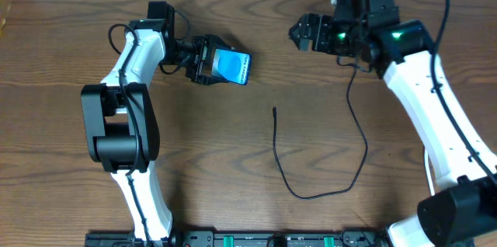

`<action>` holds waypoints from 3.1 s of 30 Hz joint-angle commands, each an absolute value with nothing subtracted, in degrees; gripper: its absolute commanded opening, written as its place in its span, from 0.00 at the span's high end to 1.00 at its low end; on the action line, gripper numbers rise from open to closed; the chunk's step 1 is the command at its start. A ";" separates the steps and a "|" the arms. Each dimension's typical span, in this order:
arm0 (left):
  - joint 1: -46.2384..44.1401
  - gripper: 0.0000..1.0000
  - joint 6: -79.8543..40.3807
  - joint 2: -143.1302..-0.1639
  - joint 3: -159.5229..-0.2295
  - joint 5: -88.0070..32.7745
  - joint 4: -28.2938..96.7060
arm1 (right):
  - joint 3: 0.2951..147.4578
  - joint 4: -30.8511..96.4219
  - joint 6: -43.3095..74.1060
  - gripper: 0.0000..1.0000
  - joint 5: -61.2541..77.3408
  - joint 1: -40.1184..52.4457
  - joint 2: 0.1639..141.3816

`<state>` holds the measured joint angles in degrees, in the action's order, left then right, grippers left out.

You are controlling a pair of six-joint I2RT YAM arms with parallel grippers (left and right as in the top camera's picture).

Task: Plug charger to phone and switch on socket

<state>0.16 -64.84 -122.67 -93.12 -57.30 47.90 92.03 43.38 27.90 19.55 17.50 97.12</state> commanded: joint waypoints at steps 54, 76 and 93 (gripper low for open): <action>-2.57 0.34 -72.79 -120.51 -92.99 -57.58 47.40 | 89.01 26.89 44.12 0.98 17.89 33.98 113.75; -2.57 0.26 -68.62 -120.51 -92.99 -63.29 40.38 | 89.03 23.75 44.86 0.99 19.86 24.23 108.25; -2.57 0.26 -71.24 -120.51 -92.99 -71.75 8.78 | 89.03 10.26 71.11 0.99 22.46 19.86 107.46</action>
<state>-2.74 -69.47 -122.45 -93.06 -70.57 11.18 88.42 12.43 58.76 21.04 20.10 109.97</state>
